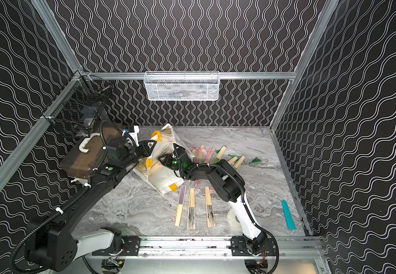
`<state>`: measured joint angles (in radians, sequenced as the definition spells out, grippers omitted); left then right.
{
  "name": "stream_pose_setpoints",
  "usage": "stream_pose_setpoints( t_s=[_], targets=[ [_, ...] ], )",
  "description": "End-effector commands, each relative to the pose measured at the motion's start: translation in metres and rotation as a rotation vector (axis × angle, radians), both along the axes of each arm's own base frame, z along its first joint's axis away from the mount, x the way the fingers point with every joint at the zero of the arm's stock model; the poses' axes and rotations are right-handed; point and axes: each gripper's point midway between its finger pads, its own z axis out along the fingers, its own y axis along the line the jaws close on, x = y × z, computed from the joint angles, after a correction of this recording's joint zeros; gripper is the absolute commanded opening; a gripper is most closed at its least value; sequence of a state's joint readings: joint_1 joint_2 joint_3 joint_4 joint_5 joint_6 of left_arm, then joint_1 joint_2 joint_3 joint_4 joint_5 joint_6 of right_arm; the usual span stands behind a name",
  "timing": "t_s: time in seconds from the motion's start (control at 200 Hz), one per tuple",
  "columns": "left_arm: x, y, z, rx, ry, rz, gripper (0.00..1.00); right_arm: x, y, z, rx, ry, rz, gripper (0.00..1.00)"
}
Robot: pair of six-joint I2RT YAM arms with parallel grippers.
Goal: Take out the folding fans from the tote bags
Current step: Pick up the folding fan from the canvas bag.
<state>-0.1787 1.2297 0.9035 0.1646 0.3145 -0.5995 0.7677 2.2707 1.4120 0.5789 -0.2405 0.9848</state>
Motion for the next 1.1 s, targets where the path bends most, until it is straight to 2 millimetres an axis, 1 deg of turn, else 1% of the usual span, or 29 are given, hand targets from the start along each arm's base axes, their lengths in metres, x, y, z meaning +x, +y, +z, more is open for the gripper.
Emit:
stream_pose_setpoints(
  t_s=[0.0,0.09,0.18,0.25,0.365,0.521,0.621,0.771,0.921,1.096],
  targets=[
    [0.005,-0.001,0.013,0.0,-0.058,-0.005,0.0,-0.005,-0.005,0.006,-0.001,0.014,-0.009,0.43],
    [0.007,-0.002,0.009,-0.006,-0.048,-0.007,0.0,-0.011,-0.009,0.012,-0.002,0.01,-0.006,0.43],
    [0.007,-0.002,0.008,-0.012,-0.047,-0.006,0.0,-0.015,-0.012,0.009,-0.015,0.014,-0.016,0.44],
    [0.007,-0.002,0.007,-0.016,-0.047,-0.008,0.0,-0.014,-0.013,0.0,-0.024,0.035,-0.018,0.44],
    [0.007,-0.003,0.007,-0.019,-0.045,-0.012,0.0,-0.014,-0.011,-0.008,-0.041,0.065,-0.019,0.44],
    [0.008,-0.003,0.007,-0.021,-0.045,-0.014,0.0,-0.014,-0.012,-0.023,-0.082,0.111,-0.026,0.47],
    [0.008,-0.004,0.007,-0.021,-0.046,-0.015,0.0,-0.015,-0.011,-0.024,-0.081,0.117,-0.019,0.48],
    [0.009,-0.004,0.006,-0.021,-0.045,-0.016,0.0,-0.018,-0.01,-0.017,-0.067,0.107,-0.005,0.49],
    [0.01,-0.005,0.005,-0.022,-0.043,-0.018,0.0,-0.022,-0.01,-0.018,-0.074,0.118,-0.001,0.5],
    [0.009,-0.006,0.008,-0.033,-0.05,-0.023,0.0,-0.02,-0.011,-0.035,-0.105,0.159,-0.02,0.54]
  ],
)
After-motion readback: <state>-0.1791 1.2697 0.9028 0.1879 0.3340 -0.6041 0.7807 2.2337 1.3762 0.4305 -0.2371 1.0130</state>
